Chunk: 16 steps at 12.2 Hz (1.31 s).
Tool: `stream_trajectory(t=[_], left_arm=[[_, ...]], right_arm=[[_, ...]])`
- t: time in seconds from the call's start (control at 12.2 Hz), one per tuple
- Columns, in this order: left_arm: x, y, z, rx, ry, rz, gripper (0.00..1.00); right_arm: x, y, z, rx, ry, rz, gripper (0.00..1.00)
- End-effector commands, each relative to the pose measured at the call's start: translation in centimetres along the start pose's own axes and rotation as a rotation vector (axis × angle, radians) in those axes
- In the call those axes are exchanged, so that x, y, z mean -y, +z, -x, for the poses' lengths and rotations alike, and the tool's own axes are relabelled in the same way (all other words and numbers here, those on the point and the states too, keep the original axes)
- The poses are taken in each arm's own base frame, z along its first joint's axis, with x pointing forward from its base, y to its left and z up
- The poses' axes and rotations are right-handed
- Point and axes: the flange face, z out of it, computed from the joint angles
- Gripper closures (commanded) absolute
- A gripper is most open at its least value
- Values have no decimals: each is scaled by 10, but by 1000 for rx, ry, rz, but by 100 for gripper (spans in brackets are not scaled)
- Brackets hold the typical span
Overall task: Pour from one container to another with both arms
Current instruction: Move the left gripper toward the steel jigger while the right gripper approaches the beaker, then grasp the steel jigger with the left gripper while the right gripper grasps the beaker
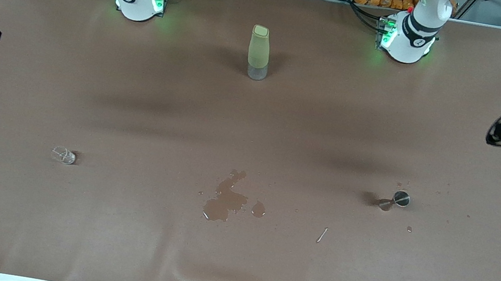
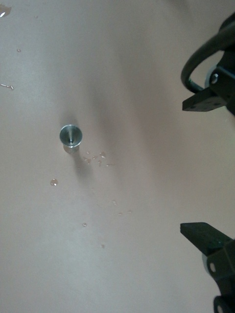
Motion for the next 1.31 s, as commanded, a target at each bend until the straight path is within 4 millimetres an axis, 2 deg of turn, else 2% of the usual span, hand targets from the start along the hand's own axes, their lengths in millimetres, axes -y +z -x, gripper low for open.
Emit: stream_trajectory(t=[0.0,0.33,0.49,0.66,0.74,0.9,0.98,1.23], left_arm=[[36,47,5,-72,85,99,0],[91,126,9,-175,184,236,0],[119,186,21,-286,177,428,0],[143,239,27,-372,281,510,0],[153,262,29,-434,368,531,1],[148,296,18,-543,512,570,7],[142,307,13,-588,579,576,13],[150,339,3,-681,786,543,28]], right_arm=[[-48,17,-5,-22,-113,-5,0],[-129,72,-10,-86,-277,-154,0],[-158,100,-6,-117,-335,-236,0],[-166,119,-8,-128,-381,-264,0],[-164,135,-9,-150,-421,-284,0],[-169,164,-7,-190,-480,-292,0],[-167,173,-7,-220,-517,-307,0],[-161,208,-8,-305,-563,-345,0]])
